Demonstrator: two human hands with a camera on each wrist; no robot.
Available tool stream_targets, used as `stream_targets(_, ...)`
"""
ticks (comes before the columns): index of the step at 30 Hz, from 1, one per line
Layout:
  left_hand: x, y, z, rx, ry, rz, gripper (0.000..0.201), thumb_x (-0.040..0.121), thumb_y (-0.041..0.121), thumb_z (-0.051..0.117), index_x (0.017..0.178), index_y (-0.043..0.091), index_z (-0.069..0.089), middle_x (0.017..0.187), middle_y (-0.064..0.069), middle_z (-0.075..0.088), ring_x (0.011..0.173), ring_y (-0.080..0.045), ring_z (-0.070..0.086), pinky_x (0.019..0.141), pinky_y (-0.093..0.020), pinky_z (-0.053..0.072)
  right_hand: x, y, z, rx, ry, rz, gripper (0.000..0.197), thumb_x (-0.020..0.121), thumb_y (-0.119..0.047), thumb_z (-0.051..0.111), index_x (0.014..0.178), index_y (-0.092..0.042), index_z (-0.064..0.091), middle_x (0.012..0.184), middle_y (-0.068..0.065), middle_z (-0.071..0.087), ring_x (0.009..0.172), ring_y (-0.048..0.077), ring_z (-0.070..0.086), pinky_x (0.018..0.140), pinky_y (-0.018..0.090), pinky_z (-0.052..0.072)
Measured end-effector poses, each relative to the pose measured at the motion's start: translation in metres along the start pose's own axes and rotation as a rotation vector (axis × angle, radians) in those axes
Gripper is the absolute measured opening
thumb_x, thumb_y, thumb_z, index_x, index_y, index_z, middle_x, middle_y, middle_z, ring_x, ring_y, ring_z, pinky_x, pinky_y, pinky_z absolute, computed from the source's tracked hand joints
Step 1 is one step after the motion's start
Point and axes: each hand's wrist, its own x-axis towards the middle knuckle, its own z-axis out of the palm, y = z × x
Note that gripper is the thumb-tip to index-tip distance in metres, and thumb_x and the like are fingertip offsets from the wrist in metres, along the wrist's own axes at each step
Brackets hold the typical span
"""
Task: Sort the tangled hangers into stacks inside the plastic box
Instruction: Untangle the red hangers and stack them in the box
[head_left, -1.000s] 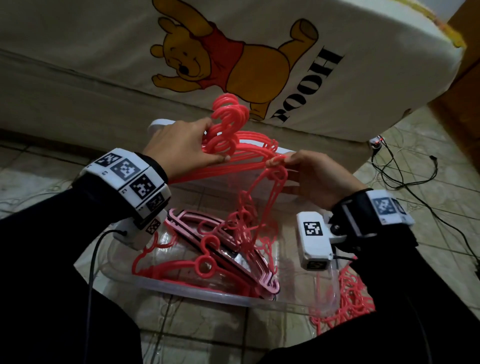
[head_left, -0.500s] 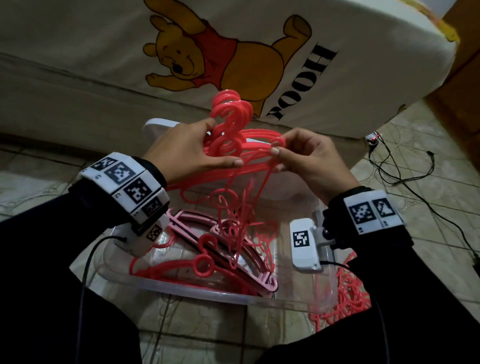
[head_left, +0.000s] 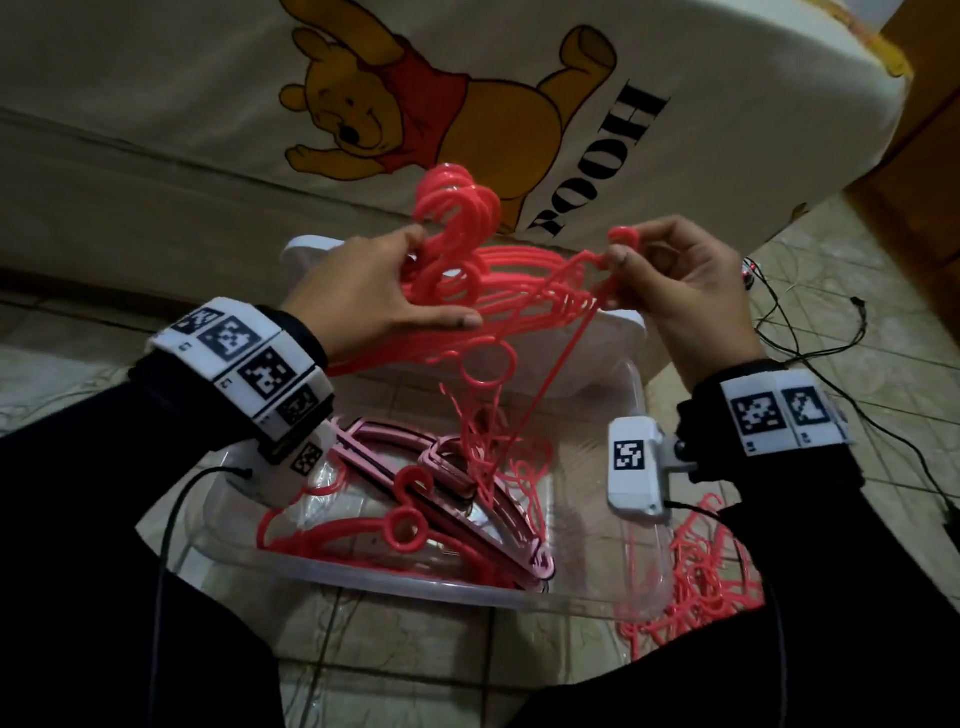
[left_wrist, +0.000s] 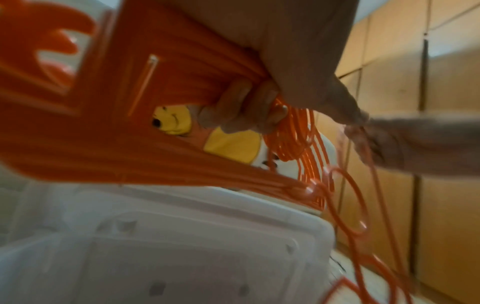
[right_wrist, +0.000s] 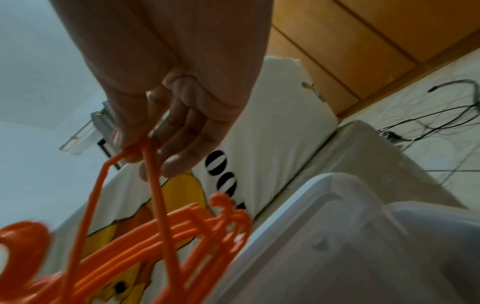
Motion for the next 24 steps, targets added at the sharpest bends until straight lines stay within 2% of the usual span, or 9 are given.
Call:
stream_targets(3, -0.001, -0.005, -0.01, -0.042, 0.083, -0.036, 0.095, 0.047, 0.09, 0.054, 0.12, 0.03, 0.056, 0.109, 0.004, 0.07, 0.096, -0.009, 0.065, 0.092, -0.039, 0.051, -0.001, 0.007, -0.017, 0.015, 0.044, 0.08, 0.008, 0.087, -0.004, 0.063, 0.089, -0.011, 0.059, 0.077, 0.001, 0.071, 0.063, 0.017, 0.067, 0.055, 0.025, 0.056)
stream_targets(8, -0.005, -0.006, -0.013, -0.015, 0.106, -0.057, 0.097, 0.049, 0.09, 0.051, 0.123, 0.027, 0.055, 0.112, 0.0, 0.069, 0.097, -0.014, 0.065, 0.09, -0.04, 0.053, -0.001, 0.015, -0.035, 0.183, 0.21, 0.138, 0.009, 0.09, -0.005, 0.058, 0.09, -0.013, 0.058, 0.074, -0.001, 0.069, 0.061, 0.015, 0.066, 0.057, 0.023, 0.056)
stream_targets(11, -0.004, -0.007, -0.023, -0.149, 0.213, -0.047, 0.084, 0.052, 0.088, 0.056, 0.112, 0.029, 0.06, 0.1, 0.01, 0.069, 0.089, -0.004, 0.066, 0.084, -0.033, 0.054, 0.001, 0.013, -0.044, 0.143, 0.245, 0.101, 0.01, 0.09, -0.007, 0.059, 0.088, -0.017, 0.058, 0.072, -0.003, 0.071, 0.061, 0.012, 0.067, 0.06, 0.024, 0.055)
stream_targets(13, -0.001, -0.006, -0.032, -0.234, 0.293, -0.022, 0.074, 0.054, 0.085, 0.06, 0.107, 0.032, 0.06, 0.092, 0.018, 0.068, 0.084, 0.005, 0.064, 0.079, -0.021, 0.051, 0.001, 0.014, -0.046, 0.151, 0.26, 0.097, 0.011, 0.09, -0.006, 0.059, 0.088, -0.017, 0.058, 0.073, -0.003, 0.071, 0.062, 0.012, 0.067, 0.063, 0.026, 0.056)
stream_targets(15, -0.001, -0.005, -0.034, -0.234, 0.313, 0.001, 0.07, 0.054, 0.085, 0.059, 0.105, 0.037, 0.058, 0.086, 0.024, 0.065, 0.08, 0.013, 0.061, 0.071, -0.01, 0.045, 0.001, 0.017, -0.041, 0.168, 0.255, 0.114, 0.011, 0.089, -0.005, 0.059, 0.087, -0.016, 0.058, 0.073, -0.002, 0.07, 0.061, 0.012, 0.067, 0.063, 0.026, 0.056)
stream_targets(16, -0.002, -0.004, -0.033, -0.228, 0.292, 0.003, 0.069, 0.054, 0.085, 0.059, 0.105, 0.037, 0.058, 0.086, 0.025, 0.064, 0.079, 0.015, 0.061, 0.07, -0.008, 0.044, 0.0, 0.019, -0.037, 0.172, 0.239, 0.122, 0.011, 0.089, -0.004, 0.059, 0.087, -0.015, 0.058, 0.073, -0.002, 0.07, 0.059, 0.013, 0.066, 0.062, 0.026, 0.056)
stream_targets(18, -0.004, -0.004, -0.026, -0.209, 0.222, -0.009, 0.071, 0.055, 0.083, 0.061, 0.106, 0.034, 0.06, 0.089, 0.021, 0.067, 0.08, 0.011, 0.063, 0.076, -0.016, 0.049, -0.002, 0.022, -0.024, 0.168, 0.167, 0.131, 0.01, 0.087, -0.002, 0.061, 0.087, -0.013, 0.059, 0.072, 0.0, 0.07, 0.058, 0.015, 0.066, 0.06, 0.027, 0.056)
stream_targets(21, -0.007, -0.003, -0.013, -0.093, 0.115, -0.012, 0.078, 0.055, 0.084, 0.059, 0.115, 0.034, 0.06, 0.097, 0.011, 0.071, 0.089, -0.003, 0.067, 0.087, -0.038, 0.054, -0.005, 0.024, -0.003, 0.104, 0.019, 0.102, 0.01, 0.084, -0.004, 0.064, 0.087, -0.012, 0.061, 0.073, 0.0, 0.072, 0.06, 0.014, 0.066, 0.058, 0.028, 0.056)
stream_targets(24, -0.008, 0.0, -0.005, -0.049, 0.059, -0.003, 0.076, 0.057, 0.084, 0.058, 0.117, 0.037, 0.059, 0.095, 0.013, 0.071, 0.089, 0.0, 0.065, 0.087, -0.039, 0.054, -0.007, 0.023, 0.017, 0.004, -0.084, 0.063, 0.011, 0.084, -0.001, 0.065, 0.086, -0.011, 0.062, 0.07, 0.0, 0.07, 0.059, 0.013, 0.064, 0.053, 0.025, 0.054)
